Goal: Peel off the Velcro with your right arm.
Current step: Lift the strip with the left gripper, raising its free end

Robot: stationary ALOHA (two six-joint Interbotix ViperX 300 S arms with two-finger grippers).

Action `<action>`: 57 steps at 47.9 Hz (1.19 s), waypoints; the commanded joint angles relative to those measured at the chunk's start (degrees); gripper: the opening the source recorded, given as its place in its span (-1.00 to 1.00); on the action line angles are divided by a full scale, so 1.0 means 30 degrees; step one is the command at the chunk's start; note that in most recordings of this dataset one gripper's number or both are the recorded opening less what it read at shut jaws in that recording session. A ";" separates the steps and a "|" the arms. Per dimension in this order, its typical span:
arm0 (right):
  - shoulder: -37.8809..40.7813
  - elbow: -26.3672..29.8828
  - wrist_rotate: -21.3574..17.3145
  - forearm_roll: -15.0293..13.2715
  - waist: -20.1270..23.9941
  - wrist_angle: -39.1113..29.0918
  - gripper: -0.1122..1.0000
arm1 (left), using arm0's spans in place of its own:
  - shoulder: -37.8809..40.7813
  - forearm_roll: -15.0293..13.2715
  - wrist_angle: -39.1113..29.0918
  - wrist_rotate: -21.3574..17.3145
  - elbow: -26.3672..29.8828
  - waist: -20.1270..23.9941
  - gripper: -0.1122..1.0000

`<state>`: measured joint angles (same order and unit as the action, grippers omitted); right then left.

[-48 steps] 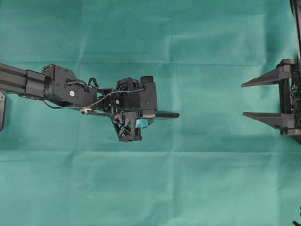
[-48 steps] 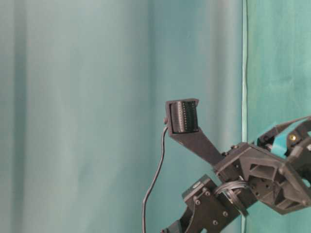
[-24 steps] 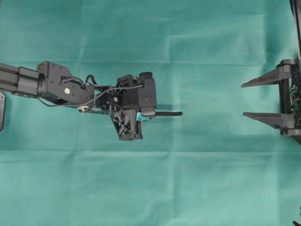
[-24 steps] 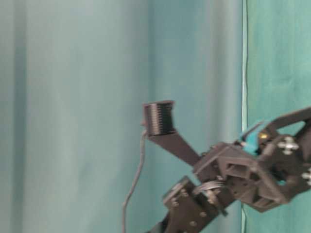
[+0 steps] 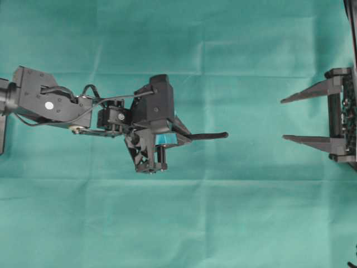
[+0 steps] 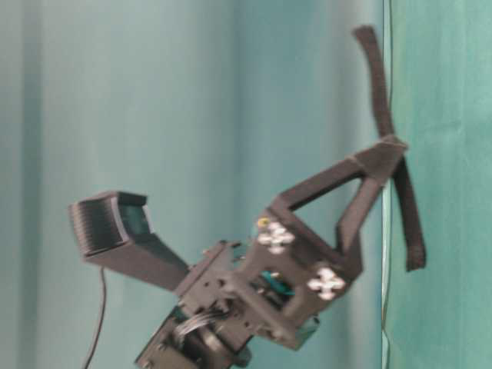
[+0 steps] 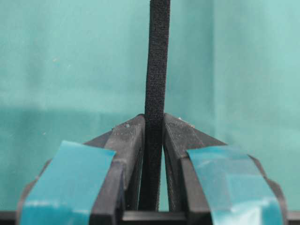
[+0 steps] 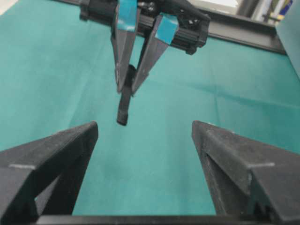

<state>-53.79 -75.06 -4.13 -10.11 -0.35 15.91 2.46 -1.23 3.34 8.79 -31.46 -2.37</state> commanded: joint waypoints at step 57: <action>0.8057 0.4014 0.4893 -0.1523 -0.0791 0.4365 0.15 | -0.2549 -0.0117 0.8965 1.0811 -0.3750 -0.0381 -0.62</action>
<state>-30.23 -64.60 10.46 -14.85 -2.55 27.25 -4.39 -1.49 29.09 40.96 -43.42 -3.87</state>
